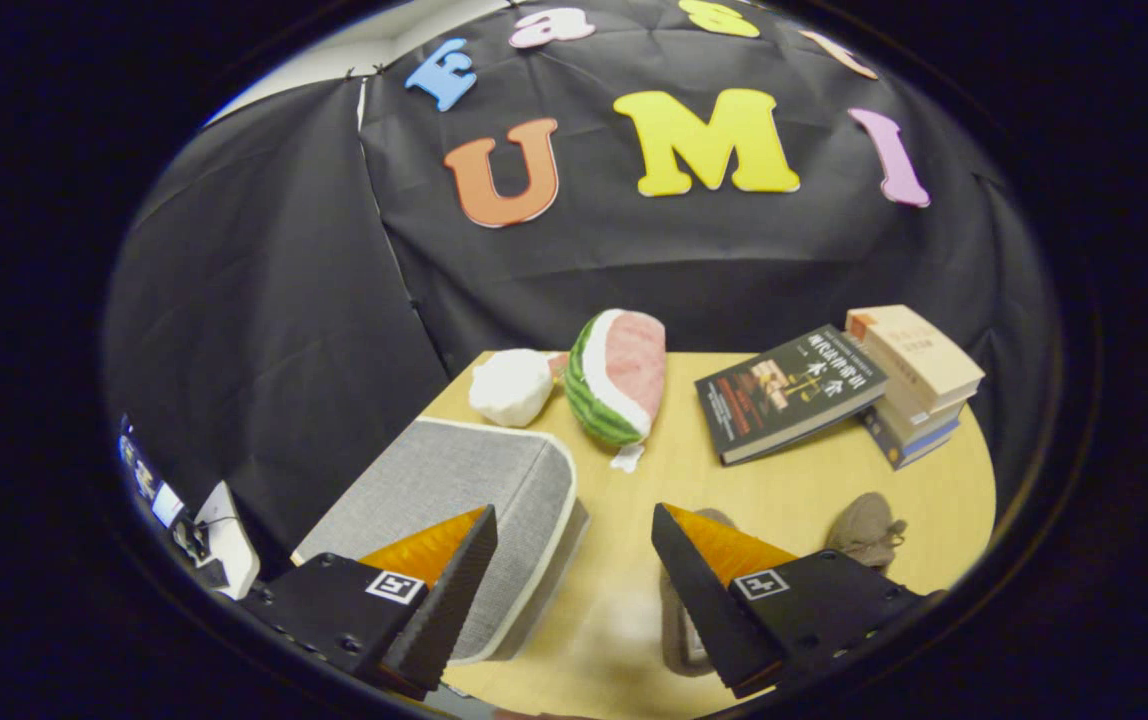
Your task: Open the storage box then place both shoes into the box .Put the left shoe in first, then the right shoe, with the right side of both shoes facing outward in a uniform manner.
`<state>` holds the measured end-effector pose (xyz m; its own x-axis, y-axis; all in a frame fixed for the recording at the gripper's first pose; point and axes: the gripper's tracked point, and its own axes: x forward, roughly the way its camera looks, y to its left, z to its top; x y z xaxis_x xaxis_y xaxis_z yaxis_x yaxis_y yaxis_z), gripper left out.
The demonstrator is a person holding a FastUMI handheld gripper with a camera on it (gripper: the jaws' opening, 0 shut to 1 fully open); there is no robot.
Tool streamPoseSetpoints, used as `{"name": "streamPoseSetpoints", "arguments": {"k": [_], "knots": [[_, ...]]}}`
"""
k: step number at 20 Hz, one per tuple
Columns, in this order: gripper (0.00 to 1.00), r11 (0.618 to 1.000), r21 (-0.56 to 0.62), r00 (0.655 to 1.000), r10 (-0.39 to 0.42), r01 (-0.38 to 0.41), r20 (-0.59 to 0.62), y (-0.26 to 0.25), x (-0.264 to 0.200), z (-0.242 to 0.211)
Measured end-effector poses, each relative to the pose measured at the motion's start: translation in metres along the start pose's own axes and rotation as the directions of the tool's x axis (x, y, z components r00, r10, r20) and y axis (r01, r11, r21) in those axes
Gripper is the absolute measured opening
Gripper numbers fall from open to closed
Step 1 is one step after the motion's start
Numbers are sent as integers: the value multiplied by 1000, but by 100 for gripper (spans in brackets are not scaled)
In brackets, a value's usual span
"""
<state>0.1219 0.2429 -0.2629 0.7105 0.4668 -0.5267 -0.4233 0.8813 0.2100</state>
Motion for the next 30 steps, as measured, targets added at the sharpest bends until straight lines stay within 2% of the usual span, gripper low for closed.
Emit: {"name": "streamPoseSetpoints", "arguments": {"k": [2, 7, 12, 14, 16, 18, 20, 22, 24, 30], "knots": [[95, 999, 31, 999, 43, -42, -32, 13, 12, -10], [95, 994, 92, 991, 74, -64, -110, 15, 39, -31], [95, 979, 171, 984, 130, -108, -122, 17, 44, -39], [83, 977, 186, 982, 132, -106, -133, 18, 41, -38], [69, 962, 235, 974, 174, -136, -145, 26, 41, -39], [41, 948, 277, 966, 206, -158, -153, 35, 39, -37], [12, 956, 262, 968, 182, -133, -171, 37, 37, -36], [5, 956, 273, 969, 160, -104, -191, 39, 35, -35], [1, 931, 356, 962, 168, -84, -214, 46, 28, -32], [1, 908, 411, 968, 173, -84, -184, 74, 0, 10]]}}
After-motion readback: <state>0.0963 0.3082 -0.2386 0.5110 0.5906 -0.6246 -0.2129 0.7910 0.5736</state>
